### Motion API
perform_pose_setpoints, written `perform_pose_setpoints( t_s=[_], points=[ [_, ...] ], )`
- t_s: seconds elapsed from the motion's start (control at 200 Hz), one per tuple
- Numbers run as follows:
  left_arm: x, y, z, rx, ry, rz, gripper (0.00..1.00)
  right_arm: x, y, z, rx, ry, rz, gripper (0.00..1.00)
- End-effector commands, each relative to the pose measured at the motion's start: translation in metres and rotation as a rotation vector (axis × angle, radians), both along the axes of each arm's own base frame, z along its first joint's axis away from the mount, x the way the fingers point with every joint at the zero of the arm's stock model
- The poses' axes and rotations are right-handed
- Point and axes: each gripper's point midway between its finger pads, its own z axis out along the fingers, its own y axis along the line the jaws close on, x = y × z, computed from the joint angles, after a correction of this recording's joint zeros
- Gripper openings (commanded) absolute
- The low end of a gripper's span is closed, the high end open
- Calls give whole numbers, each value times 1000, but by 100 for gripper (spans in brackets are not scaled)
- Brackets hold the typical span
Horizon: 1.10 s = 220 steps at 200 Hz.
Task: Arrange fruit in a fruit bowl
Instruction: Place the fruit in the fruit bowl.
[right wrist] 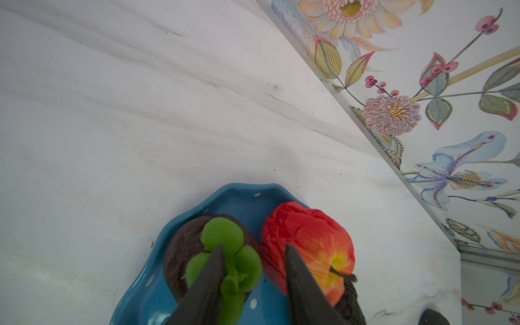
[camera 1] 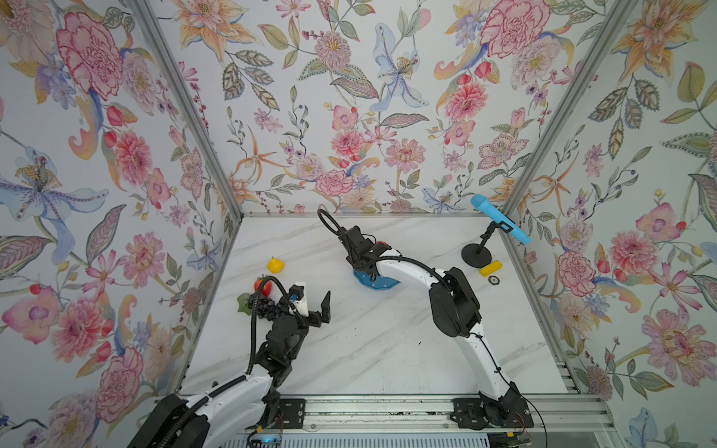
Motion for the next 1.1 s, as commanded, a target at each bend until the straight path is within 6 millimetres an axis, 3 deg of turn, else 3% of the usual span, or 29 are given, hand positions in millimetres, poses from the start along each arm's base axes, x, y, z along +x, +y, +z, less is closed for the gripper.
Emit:
perform_pose_setpoints(
  t_s=[0.0,0.32,0.651,1.096],
  points=[
    [0,2,-2,9,-8,-2,99,-3,3,10,8,8,15,40],
    [-1,2,-3,11,-4,-2,99,-5,5,25,58,14,21,45],
    [0,2,-4,15,-1,-2,99,-4,-3,21,193,115,-7,48],
    [1,-1,-6,20,6,-10,99,-2,-8,34,291,144,-30,55]
  ],
)
